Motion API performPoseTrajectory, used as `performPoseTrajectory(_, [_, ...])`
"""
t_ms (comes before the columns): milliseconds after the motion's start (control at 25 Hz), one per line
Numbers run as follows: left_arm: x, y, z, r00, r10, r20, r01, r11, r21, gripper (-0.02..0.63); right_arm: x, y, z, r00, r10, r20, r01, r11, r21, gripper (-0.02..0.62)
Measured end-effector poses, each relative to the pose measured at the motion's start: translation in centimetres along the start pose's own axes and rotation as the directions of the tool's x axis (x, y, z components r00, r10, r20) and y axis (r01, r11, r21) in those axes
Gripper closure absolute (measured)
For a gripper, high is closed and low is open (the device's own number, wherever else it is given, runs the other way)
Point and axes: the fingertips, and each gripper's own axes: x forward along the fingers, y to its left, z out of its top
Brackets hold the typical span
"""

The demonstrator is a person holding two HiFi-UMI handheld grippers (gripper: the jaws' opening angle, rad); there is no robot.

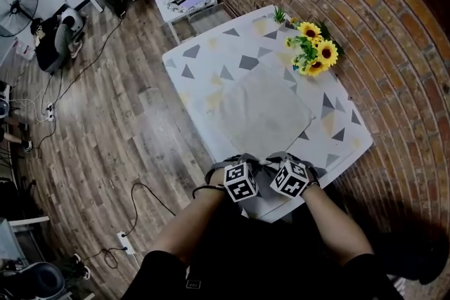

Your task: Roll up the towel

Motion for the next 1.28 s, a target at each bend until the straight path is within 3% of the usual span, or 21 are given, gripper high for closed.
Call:
performPoseTrajectory(200, [-0.6,-1.3,-0.6,0.996,-0.090,0.014,0.091,0.991,-0.097,0.572,-0.1,1.3,-0.2,0.999,0.029,-0.016,-0.030,0.998,-0.054,0.541])
performPoseTrajectory(400, [-0.9,-1.5,-0.9,0.991,-0.133,0.028,0.136,0.974,-0.179,0.574,-0.8,2.3,1.0,0.999,0.021,0.027,-0.018,0.991,-0.131,0.502])
performPoseTrajectory(560, [-1.2,-1.3,-0.8,0.989,-0.146,0.037,0.150,0.967,-0.205,0.572,0.0,2.7,1.0,1.000,0.025,0.012,-0.023,0.991,-0.133,0.504])
performPoseTrajectory(640, [-1.4,-1.1,-0.9,0.993,-0.111,0.026,0.114,0.981,-0.160,0.569,0.3,2.3,0.9,1.000,0.014,0.009,-0.013,0.994,-0.112,0.541])
performPoseTrajectory(760, [-1.7,-1.0,-1.0,1.000,-0.026,-0.013,0.026,0.999,-0.029,0.562,0.4,1.9,1.1,1.000,0.022,0.008,-0.021,0.996,-0.090,0.551])
performPoseTrajectory(1000, [-1.6,-1.3,-1.1,0.996,0.070,-0.062,-0.058,0.982,0.180,0.517,0.2,1.3,1.6,0.998,0.068,0.010,-0.068,0.997,-0.032,0.554])
performPoseTrajectory(1120, [-1.3,-1.4,-0.8,0.996,0.054,-0.070,-0.040,0.982,0.185,0.517,0.0,0.8,1.8,0.997,0.072,0.008,-0.072,0.997,-0.015,0.552])
performPoseTrajectory(1280, [-1.1,-0.3,-0.8,0.997,0.039,-0.066,-0.032,0.993,0.114,0.518,-0.1,0.0,2.3,0.999,0.051,0.010,-0.051,0.999,-0.014,0.551])
